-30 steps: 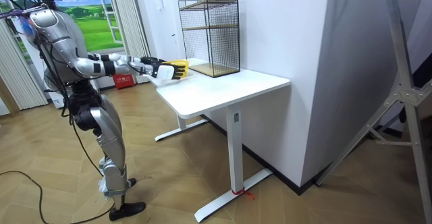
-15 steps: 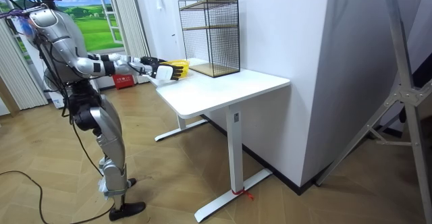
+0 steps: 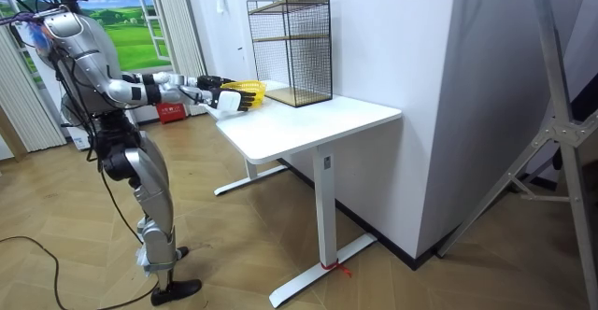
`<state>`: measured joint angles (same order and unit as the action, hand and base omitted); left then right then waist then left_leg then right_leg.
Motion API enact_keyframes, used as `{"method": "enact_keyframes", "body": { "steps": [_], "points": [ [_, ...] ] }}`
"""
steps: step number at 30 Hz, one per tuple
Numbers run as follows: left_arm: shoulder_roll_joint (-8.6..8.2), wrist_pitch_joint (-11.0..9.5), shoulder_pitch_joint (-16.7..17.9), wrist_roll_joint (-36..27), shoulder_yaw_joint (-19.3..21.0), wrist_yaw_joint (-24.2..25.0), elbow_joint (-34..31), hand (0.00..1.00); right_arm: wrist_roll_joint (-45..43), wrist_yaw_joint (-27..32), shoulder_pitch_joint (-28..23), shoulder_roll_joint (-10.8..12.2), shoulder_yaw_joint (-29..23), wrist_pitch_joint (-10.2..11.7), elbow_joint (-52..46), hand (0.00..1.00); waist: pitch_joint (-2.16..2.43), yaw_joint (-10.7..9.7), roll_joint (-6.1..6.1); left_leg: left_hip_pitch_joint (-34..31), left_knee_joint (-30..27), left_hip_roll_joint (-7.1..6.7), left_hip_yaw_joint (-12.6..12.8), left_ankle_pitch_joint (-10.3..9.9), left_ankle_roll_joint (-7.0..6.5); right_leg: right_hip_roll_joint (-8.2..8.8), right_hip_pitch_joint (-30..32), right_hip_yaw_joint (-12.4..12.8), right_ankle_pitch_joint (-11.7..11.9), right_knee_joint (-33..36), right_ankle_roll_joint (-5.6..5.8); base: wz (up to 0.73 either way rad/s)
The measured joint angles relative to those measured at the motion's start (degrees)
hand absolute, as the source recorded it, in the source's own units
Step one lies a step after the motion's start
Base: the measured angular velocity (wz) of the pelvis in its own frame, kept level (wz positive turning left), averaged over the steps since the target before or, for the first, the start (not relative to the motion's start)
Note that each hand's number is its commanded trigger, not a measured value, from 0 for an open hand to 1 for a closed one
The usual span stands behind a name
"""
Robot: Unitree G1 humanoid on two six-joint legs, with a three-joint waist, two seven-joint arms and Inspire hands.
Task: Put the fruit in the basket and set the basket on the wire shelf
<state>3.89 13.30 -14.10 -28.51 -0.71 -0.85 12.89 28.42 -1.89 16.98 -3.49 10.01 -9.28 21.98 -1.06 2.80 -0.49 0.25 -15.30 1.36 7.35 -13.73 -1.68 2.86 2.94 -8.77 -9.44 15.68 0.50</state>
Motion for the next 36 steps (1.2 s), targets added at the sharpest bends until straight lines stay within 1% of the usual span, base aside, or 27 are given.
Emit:
{"method": "enact_keyframes", "body": {
  "steps": [5, 13, 20, 26, 32, 36],
  "points": [
    [-0.1, 0.01, 0.01, 0.03, -0.21, 0.0, 0.02, 0.0, -1.91, 0.04, 0.0, 0.05, 0.06, -0.02, -0.21, 0.0, -0.01, 0.08, -0.02, -0.06, 0.0, -0.01, 0.04, 0.0, 0.0, 0.0, 0.07, 0.0, 0.0, 0.06, 0.0, 0.0],
    [-0.46, 0.02, 0.01, -0.01, -0.74, -0.02, 0.0, 0.0, -2.07, 0.58, 0.0, 0.08, 0.04, -0.04, -0.97, 0.0, 0.01, 0.09, -0.03, -0.43, -0.04, 0.0, 0.11, 0.0, 0.0, 0.01, 0.41, -0.09, 0.0, 0.07, 0.0, 0.0],
    [-0.57, 0.01, 0.01, -0.02, -2.04, -0.01, 0.0, 0.0, -3.65, 2.68, 0.0, 0.08, 0.03, -0.05, -1.95, 0.0, 0.04, 0.12, 0.01, -0.24, -0.03, 0.01, 0.2, 0.0, 0.0, -0.04, 0.41, 0.66, 0.0, 0.02, 0.0, -0.02],
    [-0.57, 0.0, 0.0, -0.02, -2.16, -0.02, -0.17, 0.0, -4.26, 3.86, 0.01, 0.06, -0.05, -0.11, -6.25, 0.0, 0.09, -0.74, 0.05, -0.03, -0.03, 0.05, 0.22, 0.0, 0.0, 0.0, 0.32, 0.86, 0.0, 0.05, 0.0, -0.01],
    [-0.71, -0.3, -0.06, -0.02, -2.28, -0.02, -0.68, 0.0, -4.47, 4.4, 0.09, -0.13, -0.11, -0.11, -6.61, 0.0, 0.1, -1.14, 0.03, 0.34, -0.04, 0.06, 0.2, 0.0, 0.0, 0.0, 0.05, 1.0, 0.01, 0.19, -0.01, 0.0],
    [-1.36, -0.53, -0.07, 1.24, -2.2, -0.02, -0.69, 0.0, -5.31, 4.37, 0.13, -0.27, -0.82, -0.11, -6.84, 0.0, 0.1, -1.1, 0.04, 0.22, -0.21, 0.04, 0.35, 0.0, 0.0, 0.14, 0.6, 0.79, -0.01, 1.24, 0.01, -0.01]
  ]
}}
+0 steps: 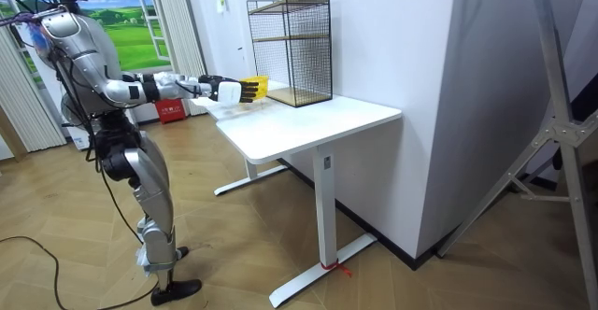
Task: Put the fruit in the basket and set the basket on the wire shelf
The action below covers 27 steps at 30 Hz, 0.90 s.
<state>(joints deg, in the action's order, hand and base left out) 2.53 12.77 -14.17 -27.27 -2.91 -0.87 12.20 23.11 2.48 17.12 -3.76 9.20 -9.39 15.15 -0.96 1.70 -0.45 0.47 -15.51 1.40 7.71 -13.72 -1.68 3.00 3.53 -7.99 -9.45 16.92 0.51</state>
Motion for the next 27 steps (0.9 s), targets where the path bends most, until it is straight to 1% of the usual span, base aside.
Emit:
{"method": "enact_keyframes", "body": {
  "steps": [2, 6, 8, 10, 11, 12, 13, 14, 15, 16, 17, 18, 19, 20, 21, 22, 23, 24, 25, 26, 27],
  "points": [
    [-0.13, -0.16, -0.05, 0.48, -0.01, -0.01, 0.0, 0.0, -1.0, -0.04, 0.16, 0.01, -0.32, 0.0, -0.42, 0.0, 0.02, -0.03, 0.03, -0.31, -0.25, -0.01, 0.11, 0.0, 0.0, -0.04, 0.42, 0.01, 0.0, 0.25, 0.0, -0.04],
    [0.19, -0.38, -0.09, 0.29, -0.05, -0.01, 0.0, 0.0, -0.89, -0.14, 0.26, -0.2, -0.46, 0.0, -0.68, 0.0, 0.02, -0.17, 0.08, -0.74, -1.25, 0.0, 0.1, -0.01, 0.0, -0.01, 0.73, 0.07, -0.01, 1.04, -0.01, -0.01],
    [0.19, -0.5, -0.08, -0.06, -0.06, -0.01, 0.01, 0.0, -0.73, -0.26, 0.25, -0.33, -0.44, 0.0, -0.64, 0.0, -0.05, -0.21, 0.2, -0.85, -1.96, 0.02, 0.08, -0.02, 0.01, 0.04, 0.86, 0.16, -0.14, 1.82, -0.06, 0.0],
    [0.17, -0.65, -0.08, 0.02, -0.04, -0.01, 0.09, 0.0, -0.87, -0.69, 0.25, -0.83, -0.43, -0.01, -0.55, 0.0, -0.13, 0.02, 0.65, -0.75, -2.72, 0.01, 0.16, -0.03, 0.03, 0.09, 0.92, 0.65, -0.55, 2.75, -0.22, -0.03],
    [0.29, -0.69, -0.08, 0.02, -0.03, -0.01, 0.18, 0.0, -0.83, -0.87, 0.23, -0.89, -0.43, -0.02, -0.51, 0.0, -0.37, 0.13, 1.38, -0.8, -4.05, 0.1, 0.24, -0.14, 0.14, 0.18, 0.92, 0.63, -1.08, 3.85, -0.49, -0.05],
    [0.45, -0.69, -0.04, -0.03, 0.05, 0.04, 0.18, 0.0, -0.87, -1.11, 0.2, -0.87, -0.44, -0.02, -0.51, 0.0, -0.43, 0.19, 1.77, -1.04, -5.02, 0.26, 0.23, -0.36, 0.44, 0.19, 0.93, 0.46, -1.39, 4.39, -0.66, 0.0],
    [0.44, -0.69, -0.04, -0.01, 0.52, 0.3, 0.14, 0.0, -0.92, -1.91, 0.2, -0.91, -0.6, -0.03, -0.51, 0.0, -0.33, 0.17, 2.16, -2.04, -7.69, 1.12, 0.21, -1.7, 0.88, -0.15, 1.37, -0.26, -2.13, 5.89, -1.18, 0.04],
    [0.47, -0.88, -0.06, -0.02, 0.86, 0.65, 0.09, 0.0, -0.92, -2.78, 0.22, -0.75, -1.25, -0.02, -0.53, 0.0, -0.24, 0.26, 2.48, -3.54, -10.95, 2.07, 0.1, -3.69, 1.11, -0.36, 2.64, -0.92, -3.53, 8.55, -1.78, 0.07],
    [0.44, -0.88, -0.04, -0.02, 1.27, 1.23, 0.21, 0.0, -1.01, -3.15, 0.2, -0.68, -1.54, -0.03, -0.53, 0.0, -0.3, 0.36, 2.97, -4.99, -14.23, 2.58, -0.01, -5.43, 1.51, -0.73, 4.16, -0.66, -5.56, 11.92, -2.06, 0.05],
    [0.36, -0.87, -0.03, -0.02, 1.4, 1.36, 0.3, 0.0, -1.04, -3.28, 0.2, -0.73, -1.53, -0.06, -0.51, 0.0, -0.32, 0.5, 3.02, -5.62, -15.62, 2.99, 0.0, -6.24, 1.66, -1.06, 4.71, -0.42, -6.43, 13.24, -2.17, -0.03],
    [0.13, -0.86, 0.01, -0.03, 1.6, 1.44, 0.32, 0.0, -0.84, -3.34, 0.17, -0.73, -1.53, -0.09, -0.48, 0.0, -0.33, 0.95, 3.02, -6.46, -17.94, 3.39, -0.09, -7.3, 2.17, -1.57, 5.62, -0.13, -7.45, 15.29, -2.54, -0.1],
    [0.04, -0.87, 0.01, -0.1, 1.56, 1.43, 0.31, 0.0, -0.26, -3.37, 0.13, -0.74, -1.53, -0.16, -0.48, 0.0, -0.31, 1.44, 2.96, -6.6, -18.74, 3.98, 0.04, -7.55, 2.52, -2.13, 5.78, 0.17, -7.79, 15.93, -2.82, -0.12],
    [-0.03, -0.87, 0.0, -0.1, 1.56, 1.43, 0.28, 0.0, -0.08, -3.37, 0.18, -0.75, -1.58, -0.16, -0.48, 0.0, -0.29, 1.59, 2.94, -6.61, -18.83, 4.16, -0.01, -7.43, 2.75, -2.28, 5.72, 0.32, -7.77, 15.86, -2.87, -0.07],
    [0.03, -0.88, -0.02, -0.22, 1.52, 1.42, 0.27, 0.0, 0.0, -3.37, 0.35, -0.7, -1.59, -0.15, -0.48, 0.0, -0.28, 1.67, 2.89, -6.86, -19.6, 4.49, 0.03, -6.91, 3.26, -2.39, 5.62, 0.47, -7.98, 15.71, -3.61, 0.07],
    [0.25, -0.87, -0.01, -0.38, 1.45, 1.42, 0.35, 0.0, 0.1, -3.37, 0.43, -0.37, -1.59, -0.15, -0.39, 0.0, -0.36, 1.25, 3.04, -8.61, -22.63, 4.92, 0.48, -5.6, 3.49, -2.5, 5.27, 0.69, -8.13, 15.66, -3.97, 0.2],
    [0.45, -0.87, 0.0, -0.69, 1.31, 1.42, 0.49, 0.0, 0.04, -3.37, 0.41, -0.11, -1.52, -0.15, -0.15, 0.0, -0.5, 0.78, 3.27, -10.29, -25.48, 4.85, 0.38, -4.15, 3.26, -2.39, 4.91, 0.95, -8.19, 15.66, -4.25, 0.49],
    [0.76, -0.89, 0.0, -1.34, 0.79, 1.43, 0.55, 0.0, 0.09, -3.24, 0.27, -0.12, -1.38, -0.15, 0.19, 0.0, -0.78, 0.08, 4.01, -13.48, -27.41, 3.44, -0.18, -3.37, 2.9, -2.15, 4.46, 2.83, -8.71, 15.72, -4.28, 0.57],
    [0.26, -0.94, -0.08, -1.38, -0.08, 1.65, 0.55, 0.0, 0.23, -3.02, 0.27, -0.96, -1.95, -0.18, 0.21, 0.0, -0.73, 0.22, 4.28, -16.27, -22.92, 1.37, -0.41, -2.98, 2.62, -2.16, 4.54, 5.13, -8.8, 15.17, -4.18, 0.47],
    [-0.19, -0.94, -0.09, -1.39, -0.33, 1.74, 0.56, 0.0, 0.35, -3.02, 0.32, -1.38, -2.28, -0.18, 0.22, 0.0, -0.7, 0.47, 4.28, -17.35, -19.45, 0.44, -0.25, -1.89, 2.88, -2.19, 4.52, 6.16, -8.8, 14.82, -4.16, 0.1],
    [-0.85, -1.17, -0.08, -1.38, -0.34, 2.17, 0.56, 0.0, 0.36, -3.07, 0.39, -1.73, -2.63, -0.18, 0.24, 0.0, -0.68, 1.47, 4.19, -18.84, -12.48, -0.81, -0.03, 1.03, 2.61, -2.34, 4.61, 8.09, -8.75, 14.7, -4.03, -0.22],
    [-1.22, -1.7, -0.08, -1.36, -0.07, 2.66, 0.73, 0.0, 0.36, -3.1, 0.38, -1.7, -2.6, -0.19, 0.27, 0.0, -0.57, 2.05, 3.88, -19.4, -6.06, -0.81, -0.34, 3.58, 2.34, -2.64, 4.46, 8.77, -8.88, 14.98, -3.75, -0.31]
  ]
}}
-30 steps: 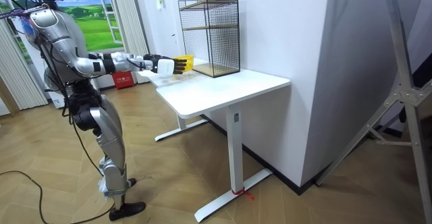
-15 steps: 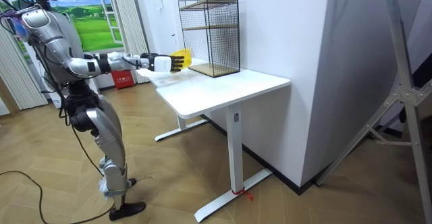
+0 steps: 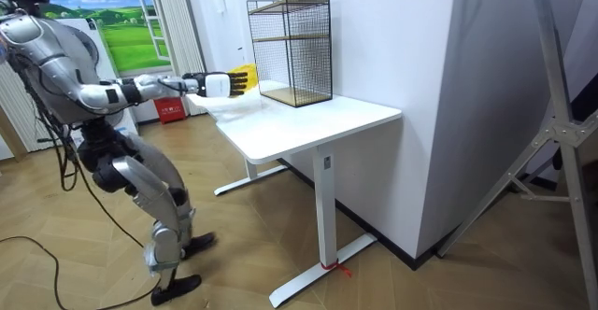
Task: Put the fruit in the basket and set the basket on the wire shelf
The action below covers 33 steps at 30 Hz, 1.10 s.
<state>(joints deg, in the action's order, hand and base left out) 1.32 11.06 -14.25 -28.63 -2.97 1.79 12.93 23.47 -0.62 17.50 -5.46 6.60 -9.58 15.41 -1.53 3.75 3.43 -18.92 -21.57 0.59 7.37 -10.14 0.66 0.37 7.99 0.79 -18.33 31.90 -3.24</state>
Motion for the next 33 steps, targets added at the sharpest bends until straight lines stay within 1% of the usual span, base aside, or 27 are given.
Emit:
{"method": "enact_keyframes", "body": {
  "steps": [1, 2, 3, 4, 5, 6, 7, 9, 10, 12, 13, 15, 16, 17, 18, 19, 20, 21, 22, 23, 24, 25, 26, 29, 30, 31, 33],
  "points": [
    [-0.03, -0.25, 0.0, -0.02, 0.1, 0.08, 0.06, 0.0, 0.0, -0.02, 0.0, 0.14, 0.09, 0.0, 0.0, 0.0, 0.13, 0.2, -0.27, -0.02, 2.54, 0.3, -0.62, 0.98, 0.02, -0.32, -0.12, 0.06, -0.29, 0.29, 0.06, -0.39],
    [0.18, -0.73, 0.02, -0.06, 0.37, 0.12, 0.16, 0.0, 0.0, -0.08, -0.06, 0.6, 0.1, -0.01, 0.0, 0.0, 0.22, 0.35, -0.33, 0.02, 3.59, 0.82, -1.67, 4.63, 0.15, -0.63, -0.24, 0.11, -1.64, 1.29, 0.16, -0.34],
    [0.76, -0.75, 0.02, -0.13, 0.47, 0.13, 0.26, 0.0, 0.0, -0.12, -0.05, 0.6, 0.18, -0.04, -0.01, 0.0, 0.35, 0.17, -0.23, 0.01, 2.6, 0.93, -1.7, 6.48, -0.1, -0.54, -0.5, 0.0, -2.54, 1.88, 0.54, -0.36],
    [1.34, -0.74, 0.02, -0.13, 0.48, 0.13, 0.28, 0.0, 0.0, -0.22, -0.06, 0.87, 0.16, -0.06, -0.02, 0.0, 0.34, -0.13, -0.28, -0.06, 1.27, 1.02, -1.62, 7.53, -0.5, -0.23, -1.09, -0.3, -3.24, 1.99, 1.18, -0.3],
    [1.53, -0.74, 0.0, -0.13, 0.46, 0.14, 0.27, 0.0, 0.0, -0.24, -0.06, 0.78, 0.13, -0.4, -0.02, 0.0, 0.39, -0.3, -0.35, -0.39, -0.65, 0.75, -1.54, 7.78, -0.6, 0.54, -1.59, -0.74, -4.02, 2.02, 2.11, -0.24],
    [1.5, -0.74, 0.0, -0.11, 0.39, 0.14, 0.27, 0.0, 0.01, -0.24, -0.07, 0.67, 0.1, -0.58, -0.02, 0.0, 0.33, -0.32, -0.43, -0.43, -1.54, 0.53, -1.45, 7.74, -0.65, 1.08, -2.03, -0.94, -4.39, 1.95, 2.59, -0.23],
    [1.43, -0.73, 0.01, -0.12, 0.21, 0.14, 0.28, 0.0, 0.0, -0.2, -0.08, 0.63, 0.09, -0.87, -0.02, 0.0, 0.32, -0.37, -0.44, -0.42, -3.41, -0.13, -1.31, 7.25, -1.42, 1.99, -2.9, -1.09, -5.33, 2.06, 3.48, -0.15],
    [1.41, -1.01, -0.14, -0.86, -0.38, 0.13, 0.28, 0.0, 0.77, -0.04, -0.09, 0.6, 0.04, -0.93, -0.16, 0.0, 0.53, -0.58, -0.13, -0.3, -6.45, -2.8, -1.1, 5.26, -4.52, 5.1, -4.06, -1.31, -7.45, 3.51, 5.12, -0.1],
    [1.41, -1.2, -0.16, -1.12, -0.67, 0.14, 0.28, 0.0, 1.05, 0.05, -0.03, 0.61, 0.05, -0.93, -0.18, 0.0, 0.62, -0.57, 0.01, -0.22, -6.95, -3.71, -0.92, 4.77, -5.26, 6.09, -4.17, -1.51, -8.04, 4.1, 5.64, 0.0],
    [1.39, -2.25, -0.43, -1.24, -0.84, 0.16, 0.71, 0.0, 1.17, 0.46, 0.63, 0.44, 0.06, -0.9, -0.19, 0.0, 0.58, -0.56, 0.33, 0.2, -8.23, -6.81, 0.24, 2.14, -8.05, 10.15, -4.62, -3.42, -9.8, 7.54, 7.63, 0.04],
    [1.34, -2.31, -0.5, -1.26, -0.62, 0.17, 0.97, 0.0, 1.06, 0.46, 0.65, 0.44, 0.12, -0.9, -0.19, 0.0, 0.52, -0.54, 0.41, 0.6, -8.3, -7.59, 0.44, 1.64, -8.42, 11.07, -4.25, -3.62, -9.83, 9.37, 7.71, 0.13],
    [1.12, -2.68, -0.52, -1.16, -0.84, 0.09, 1.01, 0.0, 0.97, 0.71, 0.68, 0.35, 0.63, -0.9, -0.19, 0.0, 0.36, -0.75, 0.87, 1.66, -9.68, -9.53, 1.2, -0.69, -9.53, 14.07, -1.55, -3.91, -7.77, 18.76, 8.66, 0.21],
    [1.12, -2.76, -0.58, -1.17, -0.83, 0.02, 1.02, 0.0, 0.96, 0.77, 0.77, 0.34, 0.59, -0.9, -0.19, 0.0, 0.34, -0.81, 0.9, 1.75, -10.4, -9.73, 1.28, -1.28, -9.9, 14.63, -0.44, -4.05, -6.51, 21.65, 8.53, 0.24],
    [1.31, -2.76, -0.92, -1.16, -0.79, -0.18, 1.06, 0.0, 0.77, 0.84, 0.99, 0.34, 0.58, -0.9, -0.19, 0.0, 0.28, -0.91, 1.04, 2.07, -11.7, -10.25, 1.23, -2.57, -10.43, 15.63, 1.52, -3.9, -3.47, 26.47, 8.23, 0.3],
    [1.28, -2.85, -1.21, -1.17, -1.04, -0.62, 1.07, 0.0, 0.4, 0.92, 1.13, 0.21, 0.57, -0.87, -0.19, 0.0, 0.26, -1.2, 1.0, 2.73, -12.66, -10.36, 1.19, -3.8, -10.83, 15.72, 2.57, -3.55, -0.48, 29.48, 8.04, 0.31],
    [1.41, -3.05, -1.34, -1.18, -1.59, -1.0, 1.03, 0.0, 0.4, 0.99, 1.17, -0.01, 0.56, -0.77, -0.19, 0.0, 0.29, -1.61, 0.97, 3.07, -12.91, -10.35, 1.02, -4.33, -11.01, 15.59, 2.84, -3.27, 1.01, 30.51, 8.13, 0.28],
    [1.78, -3.51, -1.41, -1.19, -2.18, -1.35, 0.99, 0.0, 0.46, 1.08, 1.25, 0.08, 0.59, -0.49, -0.19, 0.0, 0.29, -1.7, 0.94, 3.75, -12.94, -10.39, 0.32, -5.14, -11.2, 15.21, 3.53, -3.08, 4.06, 32.19, 8.06, 0.17],
    [1.74, -3.99, -1.53, -1.16, -2.25, -1.61, 0.93, 0.0, 0.24, 1.08, 1.51, -0.02, 0.53, -0.15, -0.18, 0.0, 0.21, -1.72, 0.79, 4.22, -12.75, -10.12, -0.15, -5.7, -11.39, 14.56, 4.3, -2.94, 4.7, 32.85, 7.84, 0.1],
    [1.75, -4.08, -1.57, -1.19, -2.25, -1.79, 0.94, 0.0, 0.14, 1.08, 1.58, -0.13, 0.5, 0.14, -0.18, 0.0, 0.17, -1.7, 0.72, 4.5, -12.45, -9.94, -0.3, -5.83, -11.4, 14.4, 4.71, -2.88, 3.71, 32.64, 7.76, 0.0],
    [1.86, -4.13, -1.63, -1.14, -2.26, -2.28, 1.04, 0.0, -0.07, 0.95, 1.61, -0.32, 0.62, 0.51, -0.17, 0.0, 0.08, -1.83, 0.58, 5.27, -11.5, -9.87, -0.51, -5.86, -11.44, 14.07, 5.91, -3.36, 1.42, 31.59, 7.49, 0.0],
    [1.84, -4.14, -1.97, -1.13, -2.29, -2.48, 1.18, 0.0, -0.17, 0.84, 1.65, -0.62, 0.69, 0.82, -0.1, 0.0, -0.28, -1.8, 0.05, 5.94, -10.89, -9.44, -0.62, -5.91, -11.52, 13.21, 6.95, -4.33, -0.74, 28.64, 7.28, -0.04],
    [1.85, -4.18, -2.14, -1.14, -2.34, -2.51, 1.18, 0.0, -0.32, 0.81, 1.68, -0.76, 0.75, 0.84, -0.1, 0.0, -0.4, -1.81, -0.12, 6.18, -10.57, -9.34, -0.75, -5.91, -11.52, 12.9, 7.29, -4.75, -1.48, 26.67, 7.31, 0.0],
    [1.86, -4.51, -2.31, -1.14, -2.51, -2.56, 1.24, 0.0, -0.54, 0.82, 1.68, -0.95, 0.89, 0.87, -0.1, 0.0, -0.41, -2.05, -0.14, 6.51, -9.83, -9.33, -0.83, -5.92, -11.52, 12.56, 8.06, -5.44, -2.5, 21.87, 7.33, 0.0],
    [1.67, -4.89, -2.36, -1.13, -2.84, -2.59, 2.82, 0.0, -1.1, 1.04, 1.68, -1.05, 1.02, 0.86, -0.08, 0.0, -0.43, -1.61, -0.2, 7.57, -8.64, -9.33, -0.46, -5.92, -11.51, 11.39, 8.94, -5.47, -2.48, 10.33, 7.2, -0.05],
    [1.69, -4.88, -2.36, -1.12, -2.8, -2.6, 3.26, 0.0, -1.19, 1.06, 1.69, -1.01, 1.15, 0.86, -0.08, 0.0, -0.42, -1.63, -0.19, 7.74, -8.51, -9.33, -0.39, -5.95, -11.45, 11.05, 8.86, -5.48, -1.75, 8.1, 6.93, 0.0],
    [1.5, -4.88, -2.4, -1.08, -2.77, -2.61, 3.98, 0.0, -1.22, 1.12, 1.73, -0.88, 1.14, 0.83, -0.09, 0.0, -0.3, -1.87, -0.53, 7.82, -8.18, -9.01, -0.3, -6.08, -11.19, 10.17, 8.59, -5.25, 0.18, 6.58, 7.33, 0.0],
    [1.17, -4.8, -3.08, -1.08, -2.28, -2.62, 3.96, 0.0, -1.33, 1.12, 2.32, -0.87, 1.01, 0.82, -0.09, 0.0, -0.3, -1.76, -0.99, 7.71, -7.15, -7.71, 0.07, -6.13, -10.67, 8.89, 8.0, -5.61, 1.32, 4.4, 6.71, -0.03]
  ]
}}
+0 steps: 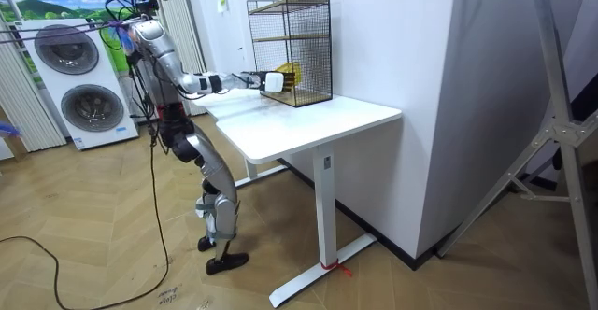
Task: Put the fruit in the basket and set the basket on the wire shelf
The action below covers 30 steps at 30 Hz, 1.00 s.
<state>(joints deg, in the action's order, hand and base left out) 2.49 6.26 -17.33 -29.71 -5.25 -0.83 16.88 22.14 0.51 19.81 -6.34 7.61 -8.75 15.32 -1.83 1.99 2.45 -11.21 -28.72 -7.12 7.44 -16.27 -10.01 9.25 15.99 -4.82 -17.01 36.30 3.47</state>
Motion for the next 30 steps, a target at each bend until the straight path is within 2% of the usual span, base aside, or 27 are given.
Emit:
{"method": "enact_keyframes", "body": {
  "steps": [3, 8, 17, 21, 30],
  "points": [
    [0.04, 0.04, -1.27, -0.01, 0.66, -0.35, 0.0, 0.0, -0.76, 0.0, 0.66, 0.09, -0.01, 0.0, 0.0, 0.0, 0.14, -0.03, -0.51, 0.36, 0.7, 1.57, 0.11, -0.26, 0.64, -1.59, -1.38, -0.47, 1.27, -2.71, -0.58, -0.08],
    [0.07, 0.44, -1.79, 0.01, 0.63, -0.87, -0.07, 0.0, -1.43, 0.01, 1.44, 0.2, -0.07, 0.0, -0.12, 0.0, 0.43, -0.1, -1.14, 2.72, 2.85, 2.35, 0.47, -0.24, 0.95, -2.43, -3.81, -1.41, 2.22, -5.47, -0.85, -0.09],
    [-0.4, 3.26, -2.92, -0.11, 1.02, -1.14, -0.16, 0.0, 0.07, 0.86, 1.89, 0.23, -1.16, -0.19, -0.73, 0.0, 0.66, 0.01, -0.97, 3.86, 4.66, 2.67, 0.41, 0.05, 1.36, -2.8, -5.0, -1.9, 2.61, -7.59, -1.05, 0.0],
    [-0.63, 3.78, -3.14, -0.11, 1.2, -1.3, -0.18, 0.0, 0.07, 1.43, 2.57, 0.26, -1.44, -1.19, -0.72, 0.0, 0.69, -0.11, -0.94, 3.91, 4.35, 2.67, 0.45, 0.1, 1.38, -2.78, -5.16, -1.96, 2.64, -7.87, -1.02, 0.0],
    [-0.79, 4.22, -3.28, -0.12, 1.26, -1.5, -0.14, 0.0, 0.03, 2.06, 2.58, 0.4, -1.43, -1.37, -0.27, 0.0, 0.68, -0.14, -0.94, 5.38, 5.03, 2.84, 0.77, 0.12, 1.41, -3.07, -6.8, -1.6, 2.78, -9.11, -0.84, -0.01]
  ]
}}
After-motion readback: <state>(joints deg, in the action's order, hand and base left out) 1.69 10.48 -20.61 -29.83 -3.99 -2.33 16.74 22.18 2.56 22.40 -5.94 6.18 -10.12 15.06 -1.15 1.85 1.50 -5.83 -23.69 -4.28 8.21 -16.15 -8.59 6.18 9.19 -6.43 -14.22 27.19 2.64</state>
